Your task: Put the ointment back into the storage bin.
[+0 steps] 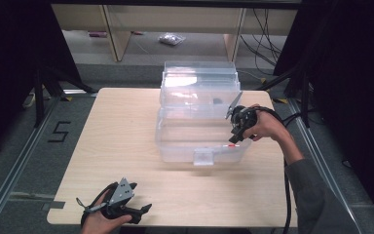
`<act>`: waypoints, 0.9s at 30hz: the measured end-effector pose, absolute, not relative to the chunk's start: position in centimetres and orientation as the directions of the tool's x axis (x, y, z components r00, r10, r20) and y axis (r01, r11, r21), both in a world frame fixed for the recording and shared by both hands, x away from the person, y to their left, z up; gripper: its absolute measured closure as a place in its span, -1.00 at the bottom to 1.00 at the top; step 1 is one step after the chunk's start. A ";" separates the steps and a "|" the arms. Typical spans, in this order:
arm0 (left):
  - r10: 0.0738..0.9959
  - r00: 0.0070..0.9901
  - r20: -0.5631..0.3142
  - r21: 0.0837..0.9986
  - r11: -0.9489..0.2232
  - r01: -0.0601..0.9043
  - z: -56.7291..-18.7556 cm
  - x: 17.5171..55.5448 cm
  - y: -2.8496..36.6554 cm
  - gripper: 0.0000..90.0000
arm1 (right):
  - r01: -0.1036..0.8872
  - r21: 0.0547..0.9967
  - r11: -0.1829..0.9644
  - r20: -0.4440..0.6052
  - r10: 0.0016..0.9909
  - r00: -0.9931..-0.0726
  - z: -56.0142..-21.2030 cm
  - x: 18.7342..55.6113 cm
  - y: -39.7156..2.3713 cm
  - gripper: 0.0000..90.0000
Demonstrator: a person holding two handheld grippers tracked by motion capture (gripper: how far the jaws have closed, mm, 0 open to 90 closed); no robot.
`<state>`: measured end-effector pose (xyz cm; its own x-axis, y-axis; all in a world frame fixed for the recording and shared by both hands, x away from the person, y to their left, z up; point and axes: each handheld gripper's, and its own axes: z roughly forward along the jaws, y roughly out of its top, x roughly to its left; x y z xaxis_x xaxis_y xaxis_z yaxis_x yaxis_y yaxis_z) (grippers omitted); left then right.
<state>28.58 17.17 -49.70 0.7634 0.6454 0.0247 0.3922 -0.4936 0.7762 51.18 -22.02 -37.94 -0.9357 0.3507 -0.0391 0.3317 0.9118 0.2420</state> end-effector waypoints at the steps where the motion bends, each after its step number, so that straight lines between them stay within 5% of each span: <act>1: 0.651 0.759 0.018 0.777 -0.487 0.399 -49.7 28.6 17.1 -0.67 | 0.367 0.257 0.894 -0.033 0.387 -0.921 -37.6 50.9 -22.0 0.23; 11: 0.646 0.763 0.025 0.779 -0.492 0.390 -49.7 28.6 17.1 -0.66 | 0.374 0.399 0.838 -0.041 0.423 -0.905 -35.8 49.7 -22.1 -0.04; 27: 0.649 0.760 0.024 0.776 -0.491 0.395 -49.8 28.6 17.1 -0.67 | 0.452 0.463 0.762 -0.008 0.514 -0.858 -35.6 48.3 -22.2 -0.28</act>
<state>28.62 17.13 -49.78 0.7605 0.6490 0.0236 0.3952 -0.4914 0.7761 48.28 -22.22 -35.64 -0.8579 0.5137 -0.0082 0.4520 0.7623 0.4632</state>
